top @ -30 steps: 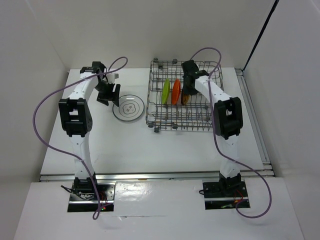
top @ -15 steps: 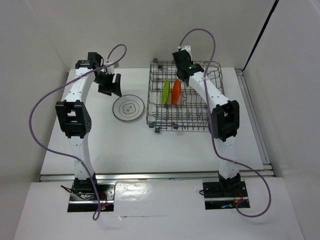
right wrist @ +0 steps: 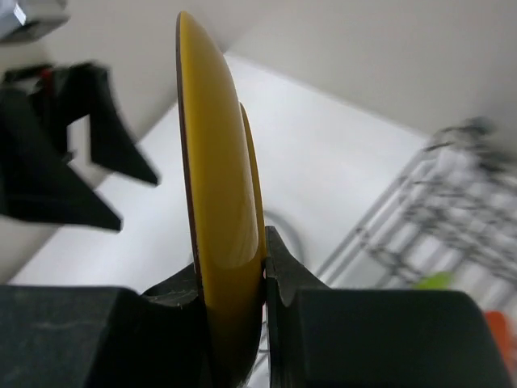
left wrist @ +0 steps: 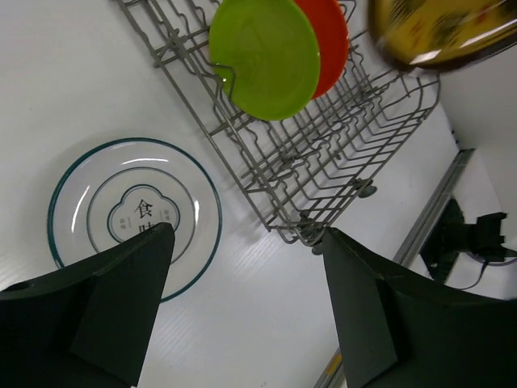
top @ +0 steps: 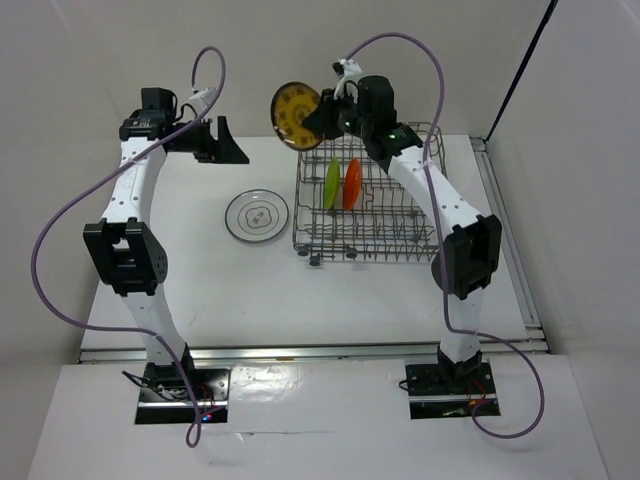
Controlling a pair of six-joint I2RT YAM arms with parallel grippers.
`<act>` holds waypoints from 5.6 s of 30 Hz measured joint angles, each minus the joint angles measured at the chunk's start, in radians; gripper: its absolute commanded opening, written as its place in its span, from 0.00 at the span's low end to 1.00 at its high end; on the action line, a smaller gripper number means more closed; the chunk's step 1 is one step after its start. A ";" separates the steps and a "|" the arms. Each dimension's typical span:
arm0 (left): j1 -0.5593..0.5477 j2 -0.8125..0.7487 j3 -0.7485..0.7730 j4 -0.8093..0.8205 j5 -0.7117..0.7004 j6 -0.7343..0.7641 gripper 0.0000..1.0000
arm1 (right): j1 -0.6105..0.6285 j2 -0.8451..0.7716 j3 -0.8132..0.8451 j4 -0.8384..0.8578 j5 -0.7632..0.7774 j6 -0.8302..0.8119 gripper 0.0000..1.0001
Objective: Unload the plates from the dish rack
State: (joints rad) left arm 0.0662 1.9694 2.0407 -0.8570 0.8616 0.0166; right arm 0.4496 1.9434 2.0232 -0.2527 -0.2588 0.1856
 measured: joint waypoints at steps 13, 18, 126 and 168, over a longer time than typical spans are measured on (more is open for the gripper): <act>0.009 0.000 -0.073 0.085 0.081 -0.082 0.84 | -0.034 0.248 -0.081 0.284 -0.704 0.385 0.00; 0.005 0.002 -0.073 0.079 0.090 -0.091 0.62 | -0.024 0.255 -0.080 0.351 -0.753 0.420 0.00; 0.005 -0.023 -0.114 -0.018 0.138 0.007 0.33 | 0.002 0.346 -0.027 0.479 -0.859 0.486 0.00; 0.391 0.209 -0.285 0.059 -0.273 -0.157 0.20 | -0.031 0.154 0.018 -0.184 0.029 0.058 0.72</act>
State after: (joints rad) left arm 0.4568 2.1780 1.7554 -0.7979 0.5888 -0.1402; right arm 0.4183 2.0972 2.0407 -0.4370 -0.2298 0.2440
